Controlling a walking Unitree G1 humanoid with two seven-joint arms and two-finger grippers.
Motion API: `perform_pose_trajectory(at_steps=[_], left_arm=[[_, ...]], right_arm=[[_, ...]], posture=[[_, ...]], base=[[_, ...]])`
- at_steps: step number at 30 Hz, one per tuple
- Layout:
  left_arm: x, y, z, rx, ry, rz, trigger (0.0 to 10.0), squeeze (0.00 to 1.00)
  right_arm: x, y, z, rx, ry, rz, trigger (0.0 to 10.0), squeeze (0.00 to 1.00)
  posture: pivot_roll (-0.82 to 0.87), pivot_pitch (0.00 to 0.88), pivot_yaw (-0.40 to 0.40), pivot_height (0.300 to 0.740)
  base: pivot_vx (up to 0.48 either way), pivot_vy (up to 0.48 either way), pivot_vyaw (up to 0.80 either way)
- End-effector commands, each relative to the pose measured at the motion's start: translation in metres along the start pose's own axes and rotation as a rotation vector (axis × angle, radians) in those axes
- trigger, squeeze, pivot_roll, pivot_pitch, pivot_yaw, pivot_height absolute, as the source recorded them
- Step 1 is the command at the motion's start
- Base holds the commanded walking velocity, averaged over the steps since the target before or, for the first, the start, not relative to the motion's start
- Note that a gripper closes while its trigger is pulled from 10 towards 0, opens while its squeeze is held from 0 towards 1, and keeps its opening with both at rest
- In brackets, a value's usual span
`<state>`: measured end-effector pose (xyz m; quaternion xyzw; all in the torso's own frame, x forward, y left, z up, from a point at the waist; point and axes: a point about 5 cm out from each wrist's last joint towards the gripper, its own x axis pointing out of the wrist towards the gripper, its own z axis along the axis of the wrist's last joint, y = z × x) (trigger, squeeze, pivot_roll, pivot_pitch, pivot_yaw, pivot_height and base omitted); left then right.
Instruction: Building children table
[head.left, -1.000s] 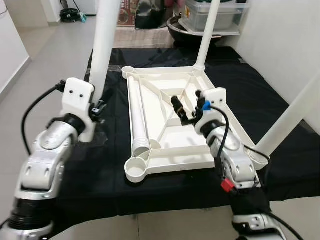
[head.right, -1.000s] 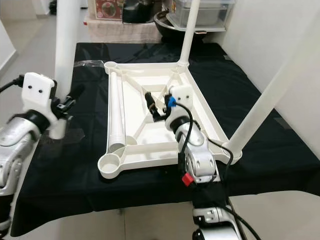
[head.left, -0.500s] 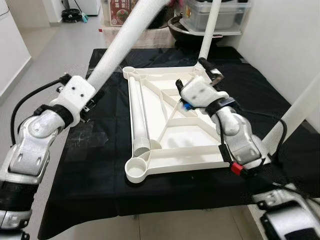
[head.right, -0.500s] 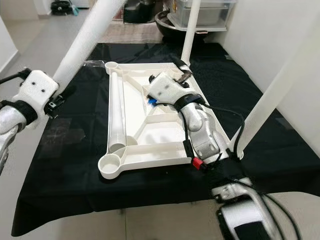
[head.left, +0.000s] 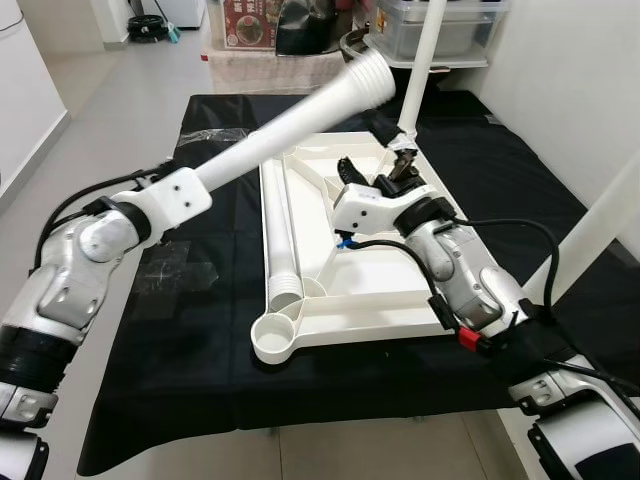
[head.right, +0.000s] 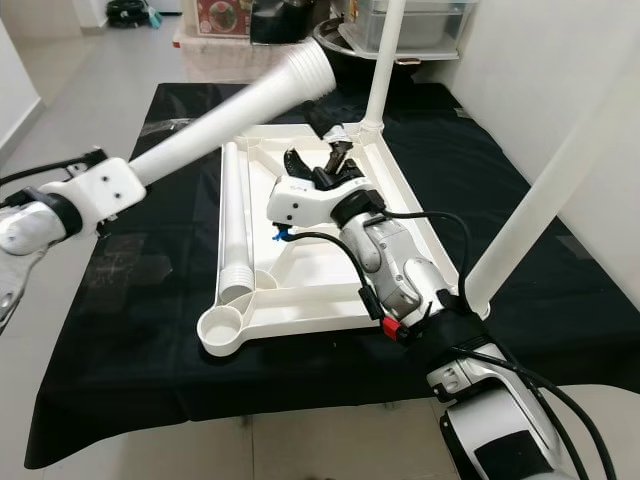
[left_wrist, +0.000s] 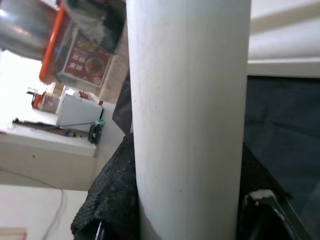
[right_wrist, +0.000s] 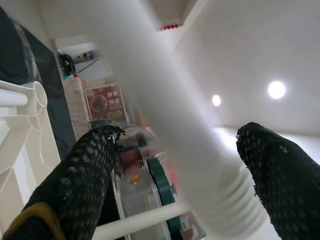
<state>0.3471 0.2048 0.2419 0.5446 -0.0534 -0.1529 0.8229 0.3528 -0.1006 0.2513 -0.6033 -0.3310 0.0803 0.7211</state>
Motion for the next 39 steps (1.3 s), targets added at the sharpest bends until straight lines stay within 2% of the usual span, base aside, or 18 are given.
perform_pose_trajectory(at_steps=[1, 7, 10, 11, 14, 20, 27, 34, 36, 39], left_arm=[[0.001, 0.004, 0.0, 0.085, 0.005, 0.005, 10.0, 0.0], [0.005, 0.003, 0.002, 0.151, -0.001, 0.008, 10.0, 0.0], [0.011, 0.002, 0.01, 0.176, -0.034, 0.014, 10.0, 0.0], [0.011, 0.002, 0.01, 0.176, -0.034, 0.014, 10.0, 0.0], [0.017, -0.006, 0.017, 0.209, -0.068, -0.009, 10.0, 0.0], [0.022, -0.014, 0.028, 0.238, -0.107, -0.036, 10.0, 0.0], [0.027, -0.02, 0.039, 0.243, -0.137, -0.041, 10.0, 0.0], [0.03, -0.026, 0.045, 0.245, -0.157, -0.055, 10.0, 0.0], [0.03, -0.035, 0.05, 0.239, -0.171, -0.085, 10.0, 0.0], [0.031, -0.039, 0.053, 0.236, -0.177, -0.099, 10.0, 0.0]], right_arm=[[0.001, -0.001, 0.002, -0.027, -0.016, -0.015, 10.0, 0.0], [0.003, 0.002, 0.002, -0.034, -0.014, -0.016, 10.0, 0.0], [0.006, 0.017, 0.004, -0.055, -0.006, 0.089, 10.0, 0.0], [0.006, 0.017, 0.004, -0.055, -0.006, 0.089, 10.0, 0.0], [0.009, 0.031, 0.003, -0.09, 0.018, 0.201, 10.0, 0.0], [0.015, 0.041, 0.004, -0.123, 0.059, 0.31, 10.0, 0.0], [0.029, 0.042, 0.011, -0.109, 0.093, 0.338, 10.0, 0.0], [0.035, 0.042, 0.014, -0.096, 0.118, 0.342, 10.0, 0.0], [0.038, 0.04, 0.014, -0.098, 0.129, 0.33, 10.0, 0.0], [0.04, 0.037, 0.014, -0.108, 0.132, 0.326, 10.0, 0.0]], posture=[[0.05, 0.093, -0.05, 0.74], [0.05, 0.087, -0.048, 0.74], [0.05, 0.081, -0.045, 0.74], [0.05, 0.081, -0.045, 0.74], [0.05, 0.079, -0.043, 0.74], [0.05, 0.076, -0.042, 0.74], [0.05, 0.074, -0.042, 0.74], [0.05, 0.072, -0.044, 0.74], [0.06, 0.075, -0.043, 0.74], [0.05, 0.077, -0.044, 0.74]], base=[[0.0, 0.0, 0.0], [0.0, 0.0, 0.0], [0.0, 0.0, 0.0], [0.0, 0.0, 0.0], [0.0, 0.0, 0.0], [0.0, 0.0, 0.0], [0.0, 0.0, 0.0], [0.0, 0.0, 0.0], [0.0, 0.0, 0.0], [0.0, 0.0, 0.0]])
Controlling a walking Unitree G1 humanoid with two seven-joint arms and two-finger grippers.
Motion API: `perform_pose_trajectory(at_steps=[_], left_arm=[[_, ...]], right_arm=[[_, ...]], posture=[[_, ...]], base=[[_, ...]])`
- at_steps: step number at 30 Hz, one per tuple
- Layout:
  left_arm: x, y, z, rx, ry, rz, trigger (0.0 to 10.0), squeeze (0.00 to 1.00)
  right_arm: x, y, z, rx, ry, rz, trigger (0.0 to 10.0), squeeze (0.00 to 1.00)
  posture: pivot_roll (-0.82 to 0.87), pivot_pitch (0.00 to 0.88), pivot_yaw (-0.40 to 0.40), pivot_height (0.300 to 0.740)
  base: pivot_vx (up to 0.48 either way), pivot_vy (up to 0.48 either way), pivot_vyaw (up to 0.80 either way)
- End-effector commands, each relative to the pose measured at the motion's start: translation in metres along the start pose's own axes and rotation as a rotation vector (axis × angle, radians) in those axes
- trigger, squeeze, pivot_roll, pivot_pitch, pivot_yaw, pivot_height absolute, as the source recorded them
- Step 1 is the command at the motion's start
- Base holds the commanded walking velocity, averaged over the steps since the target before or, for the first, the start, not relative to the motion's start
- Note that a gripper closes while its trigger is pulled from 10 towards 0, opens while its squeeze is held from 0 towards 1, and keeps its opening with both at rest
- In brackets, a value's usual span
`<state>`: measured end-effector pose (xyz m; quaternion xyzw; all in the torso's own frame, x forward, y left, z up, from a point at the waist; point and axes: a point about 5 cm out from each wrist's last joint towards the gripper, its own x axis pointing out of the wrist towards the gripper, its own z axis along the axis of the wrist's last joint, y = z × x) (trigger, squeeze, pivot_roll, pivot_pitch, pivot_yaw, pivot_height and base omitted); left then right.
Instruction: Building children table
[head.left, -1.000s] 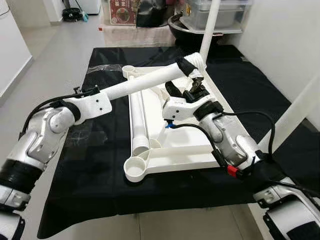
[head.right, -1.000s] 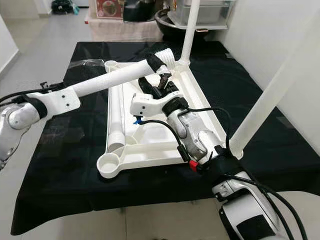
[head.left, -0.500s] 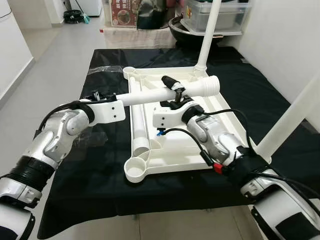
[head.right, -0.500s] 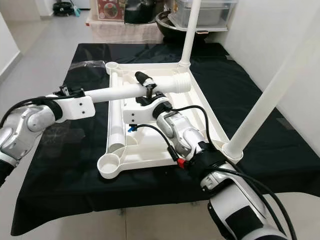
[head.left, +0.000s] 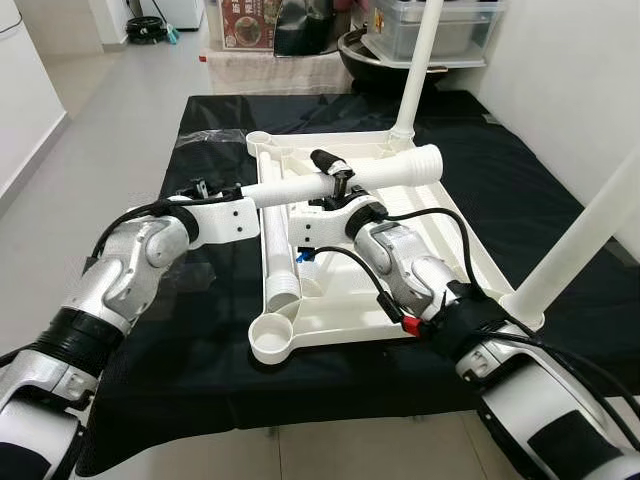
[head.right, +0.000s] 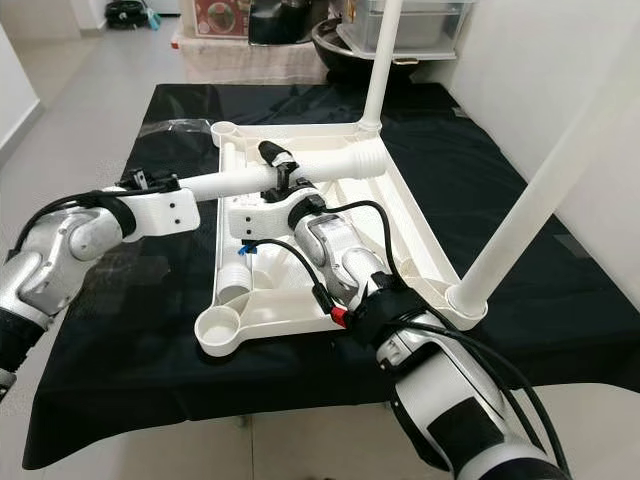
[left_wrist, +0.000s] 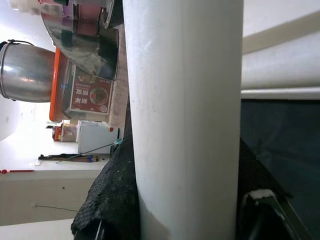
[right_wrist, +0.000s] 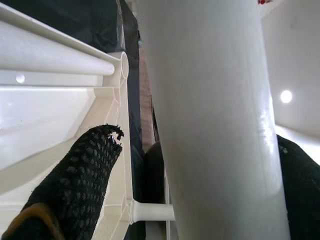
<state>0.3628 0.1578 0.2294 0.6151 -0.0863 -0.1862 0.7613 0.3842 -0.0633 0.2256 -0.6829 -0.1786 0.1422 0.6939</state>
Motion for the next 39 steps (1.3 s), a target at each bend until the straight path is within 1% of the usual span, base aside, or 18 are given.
perform_pose_trajectory(at_steps=[1, 9, 10, 12, 18, 19, 20, 23, 28, 29, 32, 33, 39], left_arm=[[0.003, -0.01, 0.024, 0.046, -0.105, -0.047, 10.0, 0.0], [0.004, -0.015, 0.031, 0.037, -0.121, -0.06, 10.0, 0.0], [0.005, -0.019, 0.038, 0.029, -0.139, -0.074, 10.0, 0.0], [0.005, -0.019, 0.038, 0.029, -0.139, -0.074, 10.0, 0.0], [0.007, -0.024, 0.049, 0.016, -0.167, -0.088, 10.0, 0.0], [0.007, -0.026, 0.055, 0.011, -0.183, -0.096, 10.0, 0.0], [0.007, -0.026, 0.055, 0.011, -0.183, -0.096, 10.0, 0.0], [0.007, -0.033, 0.065, 0.005, -0.213, -0.119, 10.0, 0.0], [0.007, -0.039, 0.074, -0.004, -0.237, -0.139, 10.0, 0.0], [0.006, -0.04, 0.075, -0.004, -0.24, -0.142, 10.0, 0.0], [0.006, -0.041, 0.077, -0.003, -0.242, -0.143, 10.0, 0.0], [0.006, -0.041, 0.077, -0.005, -0.244, -0.144, 10.0, 0.0], [0.006, -0.042, 0.078, -0.01, -0.245, -0.147, 10.0, 0.0]], right_arm=[[0.004, -0.008, 0.003, -0.028, -0.003, -0.008, 10.0, 0.0], [0.007, -0.011, -0.001, -0.033, 0.025, -0.013, 10.0, 0.0], [0.009, -0.012, -0.004, -0.043, 0.043, -0.01, 10.0, 0.0], [0.009, -0.012, -0.004, -0.043, 0.043, -0.01, 10.0, 0.0], [0.012, -0.01, -0.006, -0.061, 0.067, 0.004, 10.0, 0.0], [0.014, -0.01, -0.009, -0.064, 0.084, 0.008, 10.0, 0.0], [0.014, -0.01, -0.009, -0.064, 0.084, 0.008, 10.0, 0.0], [0.015, -0.01, -0.014, -0.066, 0.114, 0.01, 10.0, 0.0], [0.017, -0.01, -0.018, -0.07, 0.129, 0.013, 10.0, 0.0], [0.017, -0.01, -0.018, -0.07, 0.129, 0.015, 7.5, 0.0], [0.017, -0.01, -0.018, -0.07, 0.129, 0.016, 7.5, 0.0], [0.018, -0.009, -0.018, -0.069, 0.125, 0.019, 0.0, 0.0], [0.019, -0.005, -0.016, -0.072, 0.114, 0.023, 0.0, 0.0]], posture=[[0.05, 0.077, -0.044, 0.74], [0.05, 0.085, -0.044, 0.74], [0.05, 0.087, -0.046, 0.74], [0.05, 0.087, -0.046, 0.74], [0.05, 0.092, -0.045, 0.74], [0.05, 0.095, -0.048, 0.74], [0.05, 0.095, -0.048, 0.74], [0.05, 0.096, -0.045, 0.74], [0.05, 0.099, -0.046, 0.74], [0.05, 0.098, -0.045, 0.74], [0.05, 0.098, -0.045, 0.74], [0.05, 0.1, -0.046, 0.74], [0.05, 0.1, -0.044, 0.74]], base=[[0.0, 0.0, 0.0], [0.0, 0.0, 0.0], [0.0, 0.0, 0.0], [0.0, 0.0, 0.0], [0.0, 0.0, 0.0], [0.0, 0.0, 0.0], [0.0, 0.0, 0.0], [0.0, 0.0, 0.0], [0.0, 0.0, 0.0], [0.0, 0.0, 0.0], [0.0, 0.0, 0.0], [0.0, 0.0, 0.0], [0.0, 0.0, 0.0]])
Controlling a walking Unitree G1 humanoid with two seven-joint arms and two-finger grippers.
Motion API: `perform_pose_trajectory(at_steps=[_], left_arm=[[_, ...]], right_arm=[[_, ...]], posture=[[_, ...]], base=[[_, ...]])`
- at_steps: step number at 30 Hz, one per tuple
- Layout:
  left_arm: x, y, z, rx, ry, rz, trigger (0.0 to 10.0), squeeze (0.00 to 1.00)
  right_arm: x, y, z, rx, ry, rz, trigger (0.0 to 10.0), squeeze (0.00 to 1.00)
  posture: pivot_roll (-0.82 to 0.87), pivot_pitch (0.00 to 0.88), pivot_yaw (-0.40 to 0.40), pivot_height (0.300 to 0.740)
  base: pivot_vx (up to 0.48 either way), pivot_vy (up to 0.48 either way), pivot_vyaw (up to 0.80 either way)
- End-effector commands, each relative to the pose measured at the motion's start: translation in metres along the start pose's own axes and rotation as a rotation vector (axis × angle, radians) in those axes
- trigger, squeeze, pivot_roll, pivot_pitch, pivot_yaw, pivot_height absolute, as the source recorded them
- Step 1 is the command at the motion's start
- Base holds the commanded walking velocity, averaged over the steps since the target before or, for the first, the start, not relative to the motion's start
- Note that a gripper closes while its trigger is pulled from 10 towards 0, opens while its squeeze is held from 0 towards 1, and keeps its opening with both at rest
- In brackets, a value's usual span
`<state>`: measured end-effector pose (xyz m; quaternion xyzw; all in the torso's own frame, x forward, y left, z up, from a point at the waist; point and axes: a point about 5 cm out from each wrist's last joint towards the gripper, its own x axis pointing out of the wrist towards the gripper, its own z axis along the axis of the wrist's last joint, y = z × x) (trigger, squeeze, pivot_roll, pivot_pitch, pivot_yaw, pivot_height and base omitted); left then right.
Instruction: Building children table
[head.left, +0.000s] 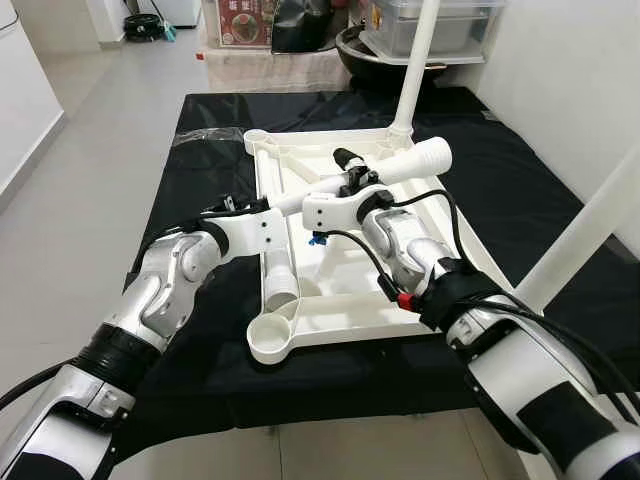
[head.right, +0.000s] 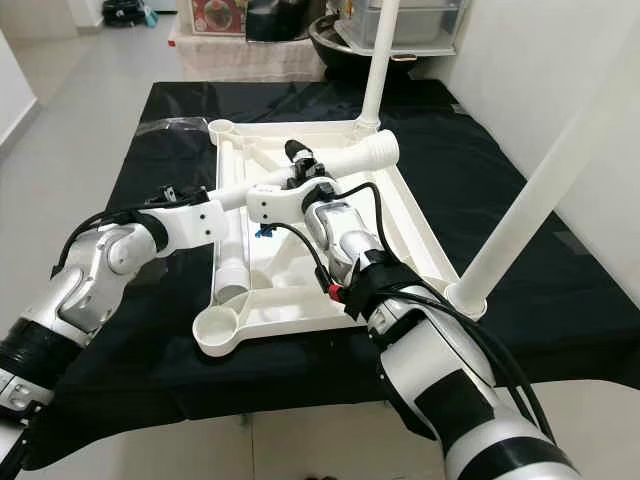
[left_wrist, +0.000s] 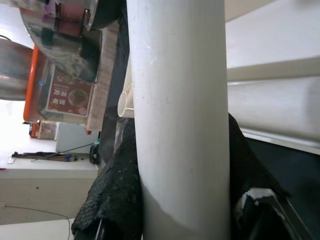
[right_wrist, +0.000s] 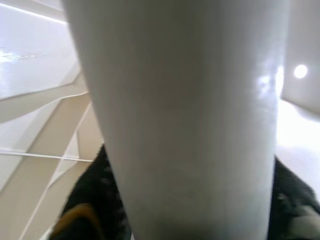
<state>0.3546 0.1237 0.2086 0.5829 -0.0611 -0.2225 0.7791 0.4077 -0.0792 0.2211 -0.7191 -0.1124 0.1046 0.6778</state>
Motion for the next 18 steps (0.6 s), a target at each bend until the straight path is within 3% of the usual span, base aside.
perform_pose_trajectory(at_steps=[1, 15, 16, 18], left_arm=[[0.0, -0.0188, 0.0471, 0.084, -0.222, -0.083, 10.0, 0.0], [0.001, -0.0111, 0.0432, 0.014, -0.196, -0.042, 10.0, 0.0], [0.0007, -0.0105, 0.043, 0.01, -0.197, -0.035, 10.0, 1.0], [0.0005, -0.0101, 0.0429, 0.007, -0.197, -0.031, 10.0, 1.0]], right_arm=[[0.0033, -0.0099, 0.0089, -0.003, -0.035, -0.031, 0.0, 0.0], [0.0037, -0.0059, 0.011, 0.005, -0.05, -0.033, 0.0, 0.0], [0.0037, -0.0059, 0.011, 0.005, -0.05, -0.034, 0.0, 0.0], [0.0037, -0.0058, 0.0109, 0.004, -0.051, -0.034, 0.0, 0.0]], posture=[[0.05, 0.099, -0.046, 0.74], [0.04, 0.096, -0.044, 0.74], [0.04, 0.092, -0.042, 0.74], [0.04, 0.092, -0.042, 0.74]], base=[[0.0, 0.0, 0.0], [0.0, 0.0, 0.0], [0.0, 0.0, 0.0], [0.0, 0.0, 0.0]])
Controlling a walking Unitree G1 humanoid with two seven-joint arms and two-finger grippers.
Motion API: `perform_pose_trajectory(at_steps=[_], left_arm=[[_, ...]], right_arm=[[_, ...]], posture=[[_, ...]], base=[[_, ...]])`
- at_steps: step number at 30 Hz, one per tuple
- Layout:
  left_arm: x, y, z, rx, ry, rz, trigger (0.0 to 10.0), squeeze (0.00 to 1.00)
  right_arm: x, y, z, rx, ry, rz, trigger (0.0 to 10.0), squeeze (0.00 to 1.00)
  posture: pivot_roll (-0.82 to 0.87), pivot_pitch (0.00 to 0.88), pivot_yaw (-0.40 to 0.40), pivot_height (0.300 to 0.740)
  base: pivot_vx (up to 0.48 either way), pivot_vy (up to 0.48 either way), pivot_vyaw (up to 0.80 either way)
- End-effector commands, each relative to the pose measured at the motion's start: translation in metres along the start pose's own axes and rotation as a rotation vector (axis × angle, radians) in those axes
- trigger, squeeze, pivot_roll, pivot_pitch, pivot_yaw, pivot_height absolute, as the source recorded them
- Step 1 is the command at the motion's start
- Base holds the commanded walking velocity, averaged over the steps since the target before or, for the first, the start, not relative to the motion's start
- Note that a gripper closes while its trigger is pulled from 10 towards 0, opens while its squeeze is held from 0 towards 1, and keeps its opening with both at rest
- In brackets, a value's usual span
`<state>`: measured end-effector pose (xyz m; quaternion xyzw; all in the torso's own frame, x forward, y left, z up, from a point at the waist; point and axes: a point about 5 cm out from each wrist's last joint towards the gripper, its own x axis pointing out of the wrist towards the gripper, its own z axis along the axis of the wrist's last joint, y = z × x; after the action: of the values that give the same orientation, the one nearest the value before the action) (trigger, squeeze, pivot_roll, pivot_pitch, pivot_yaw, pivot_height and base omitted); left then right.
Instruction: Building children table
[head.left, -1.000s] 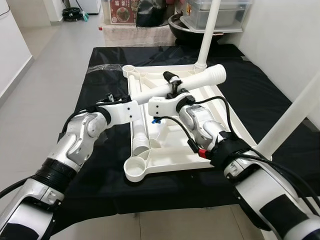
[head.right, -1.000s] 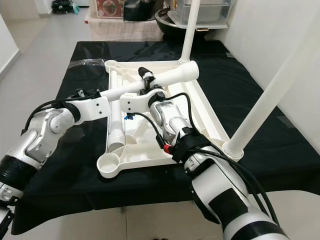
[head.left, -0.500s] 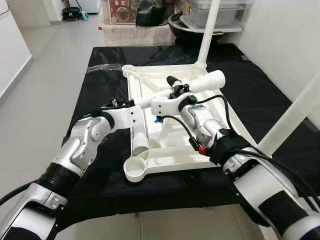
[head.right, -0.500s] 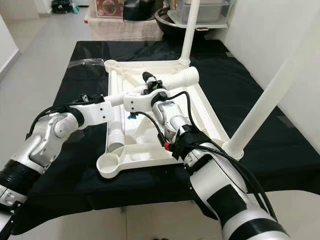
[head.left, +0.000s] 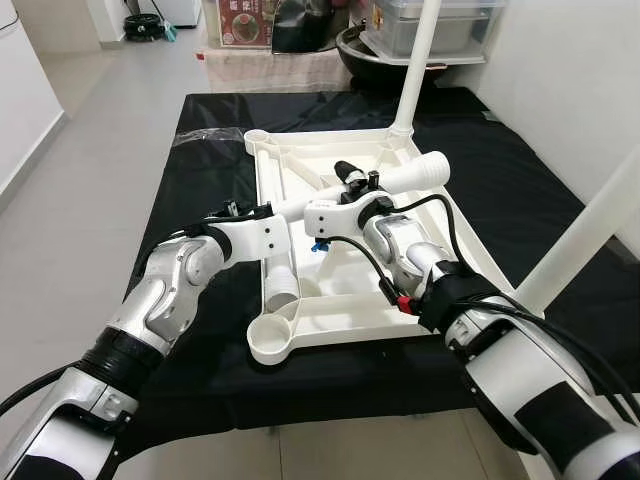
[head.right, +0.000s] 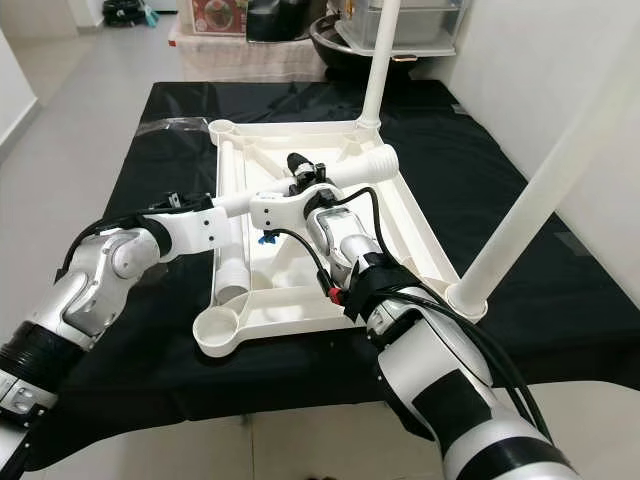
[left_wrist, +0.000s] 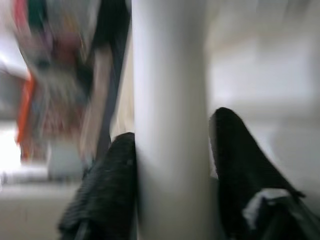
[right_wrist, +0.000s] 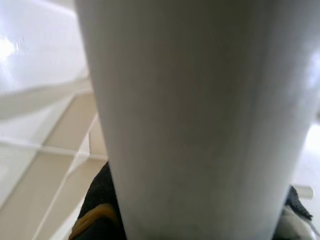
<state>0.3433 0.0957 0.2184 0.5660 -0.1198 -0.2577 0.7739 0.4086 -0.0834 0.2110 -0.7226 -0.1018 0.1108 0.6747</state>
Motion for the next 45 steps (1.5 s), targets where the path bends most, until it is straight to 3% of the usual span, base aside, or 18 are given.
perform_pose_trajectory(at_steps=[1, 6, 7, 9, 10, 18, 27, 40, 45], left_arm=[[0.002, -0.008, 0.011, -0.006, -0.058, -0.029, 10.0, 1.0], [0.001, -0.005, 0.01, 0.033, -0.04, -0.016, 10.0, 1.0], [0.001, -0.004, 0.008, 0.075, -0.021, -0.019, 10.0, 0.72], [0.001, -0.005, 0.007, 0.083, -0.018, -0.022, 10.0, 0.72], [0.0, -0.006, 0.004, 0.102, 0.001, -0.036, 10.0, 0.0], [-0.004, -0.002, -0.011, 0.2, 0.088, -0.041, 10.0, 0.0], [-0.015, 0.023, -0.009, 0.291, 0.098, 0.074, 10.0, 0.0], [-0.033, 0.036, -0.013, 0.284, 0.156, 0.162, 10.0, 0.0], [-0.046, 0.041, -0.006, 0.254, 0.156, 0.27, 10.0, 0.0]], right_arm=[[0.004, -0.016, 0.015, 0.011, -0.057, -0.059, 0.0, 0.0], [0.005, -0.02, 0.013, 0.016, -0.056, -0.068, 0.0, 0.0], [0.005, -0.022, 0.012, 0.017, -0.052, -0.075, 0.0, 0.0], [0.005, -0.022, 0.011, 0.017, -0.052, -0.077, 0.0, 0.0], [0.005, -0.023, 0.011, 0.016, -0.051, -0.078, 0.0, 0.0], [0.005, -0.022, 0.004, 0.027, -0.031, -0.077, 0.0, 0.0], [0.003, -0.019, -0.024, 0.043, 0.081, -0.064, 0.0, 0.0], [-0.001, -0.025, -0.056, 0.104, 0.203, -0.078, 0.0, 0.0], [-0.003, -0.032, -0.067, 0.238, 0.25, -0.121, 0.0, 0.0]], posture=[[0.05, 0.088, -0.045, 0.74], [0.04, 0.079, -0.045, 0.74], [0.04, 0.079, -0.045, 0.74], [0.04, 0.079, -0.045, 0.74], [0.04, 0.074, -0.046, 0.74], [0.05, 0.068, -0.048, 0.74], [0.06, 0.061, -0.052, 0.74], [0.06, 0.069, -0.059, 0.74], [0.07, 0.074, -0.064, 0.74]], base=[[0.0, 0.0, 0.0], [0.0, 0.0, 0.0], [0.0, 0.0, 0.0], [0.0, 0.0, 0.0], [0.0, 0.0, 0.0], [0.0, 0.0, 0.0], [0.0, 0.0, 0.0], [0.0, 0.0, 0.0], [0.0, 0.0, 0.0]])
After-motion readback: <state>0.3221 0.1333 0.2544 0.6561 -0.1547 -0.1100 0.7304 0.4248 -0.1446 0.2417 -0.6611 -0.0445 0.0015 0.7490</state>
